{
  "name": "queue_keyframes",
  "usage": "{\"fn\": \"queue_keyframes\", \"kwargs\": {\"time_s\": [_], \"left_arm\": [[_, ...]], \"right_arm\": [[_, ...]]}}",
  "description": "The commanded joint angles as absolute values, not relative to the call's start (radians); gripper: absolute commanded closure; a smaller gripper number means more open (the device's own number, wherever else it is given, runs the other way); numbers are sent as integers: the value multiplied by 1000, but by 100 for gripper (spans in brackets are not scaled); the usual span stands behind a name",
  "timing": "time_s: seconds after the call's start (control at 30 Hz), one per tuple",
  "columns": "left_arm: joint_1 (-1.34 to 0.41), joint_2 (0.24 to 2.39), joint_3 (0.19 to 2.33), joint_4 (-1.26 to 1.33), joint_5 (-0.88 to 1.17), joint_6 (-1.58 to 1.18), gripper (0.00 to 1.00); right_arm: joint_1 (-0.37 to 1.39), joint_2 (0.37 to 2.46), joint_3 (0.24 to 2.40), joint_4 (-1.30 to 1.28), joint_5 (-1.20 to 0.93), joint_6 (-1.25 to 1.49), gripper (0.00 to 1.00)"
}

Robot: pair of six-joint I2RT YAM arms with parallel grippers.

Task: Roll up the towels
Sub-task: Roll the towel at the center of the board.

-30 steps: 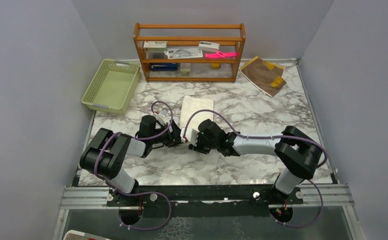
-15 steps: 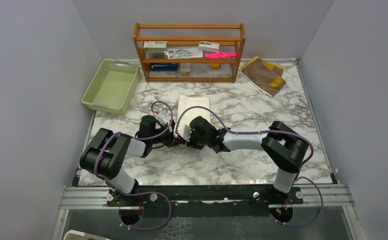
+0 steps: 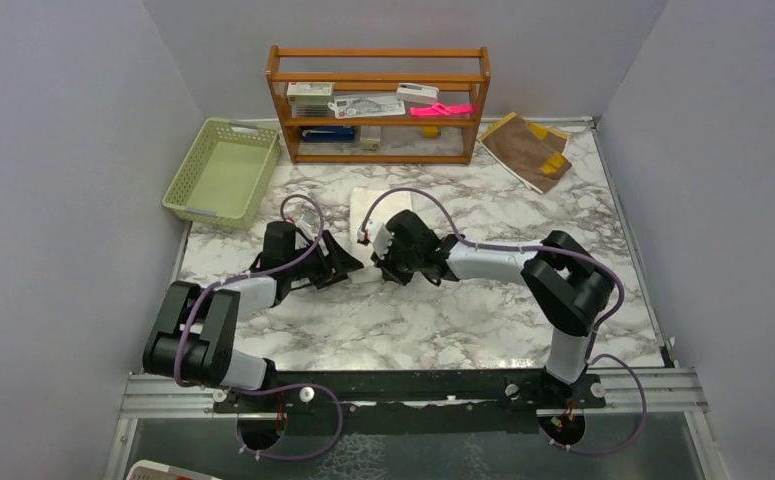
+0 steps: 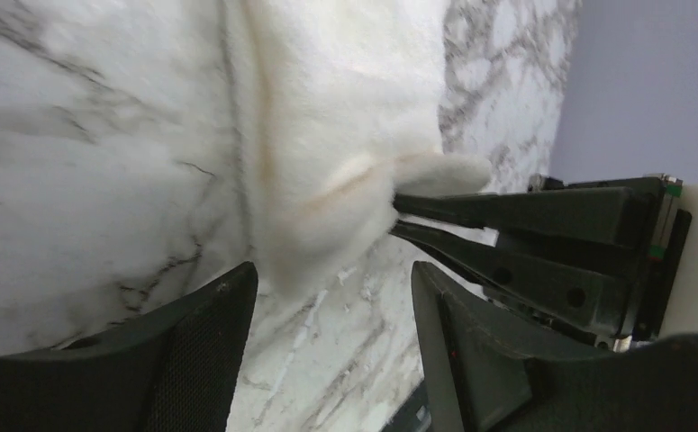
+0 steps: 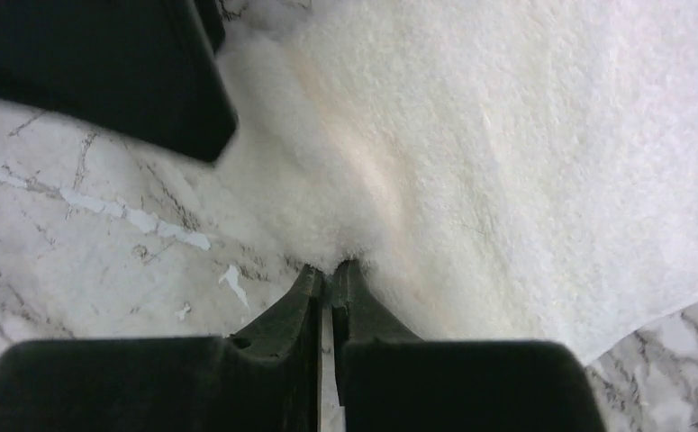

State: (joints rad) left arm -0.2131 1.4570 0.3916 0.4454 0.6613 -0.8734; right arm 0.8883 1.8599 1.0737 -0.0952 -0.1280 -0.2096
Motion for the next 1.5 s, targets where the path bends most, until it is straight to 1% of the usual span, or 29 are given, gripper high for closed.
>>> {"fn": "queue_keyframes", "kwargs": {"time_s": [0.0, 0.1, 0.17, 0.23, 0.33, 0.43, 0.6, 0.77, 0.87, 1.03, 1.13, 1.4, 1.47], "left_arm": [[-176, 1339, 509, 48, 536, -705, 33], [-163, 1283, 582, -50, 527, -655, 31], [-158, 1252, 602, -63, 546, -644, 31], [-156, 1215, 601, -47, 572, -643, 31], [-156, 1168, 586, -20, 602, -643, 30], [-156, 1148, 578, -13, 646, -638, 30], [-158, 1110, 563, 7, 703, -645, 30], [-163, 1102, 529, 100, 781, -693, 29], [-179, 1109, 521, 132, 789, -709, 29], [-203, 1127, 511, 192, 789, -739, 29], [-218, 1143, 505, 238, 789, -761, 29], [-276, 1218, 522, 292, 759, -774, 29], [-288, 1247, 530, 311, 740, -778, 29]], "right_arm": [[836, 1842, 1059, -342, -273, -59, 99], [822, 1829, 1106, -386, -345, -3, 99], [804, 1841, 1149, -424, -421, 36, 99], [767, 1863, 1182, -447, -541, 89, 99], [686, 1931, 1230, -474, -782, 149, 99], [636, 2003, 1277, -499, -934, 178, 99], [594, 2065, 1338, -490, -1067, 252, 99], [558, 2147, 1392, -473, -1162, 359, 99], [548, 2197, 1414, -440, -1239, 438, 99], [524, 2253, 1397, -310, -1312, 614, 99], [504, 2261, 1346, -150, -1352, 768, 99], [470, 2266, 1196, 356, -1341, 1216, 99], [464, 2276, 1204, 301, -1304, 1203, 99]]}}
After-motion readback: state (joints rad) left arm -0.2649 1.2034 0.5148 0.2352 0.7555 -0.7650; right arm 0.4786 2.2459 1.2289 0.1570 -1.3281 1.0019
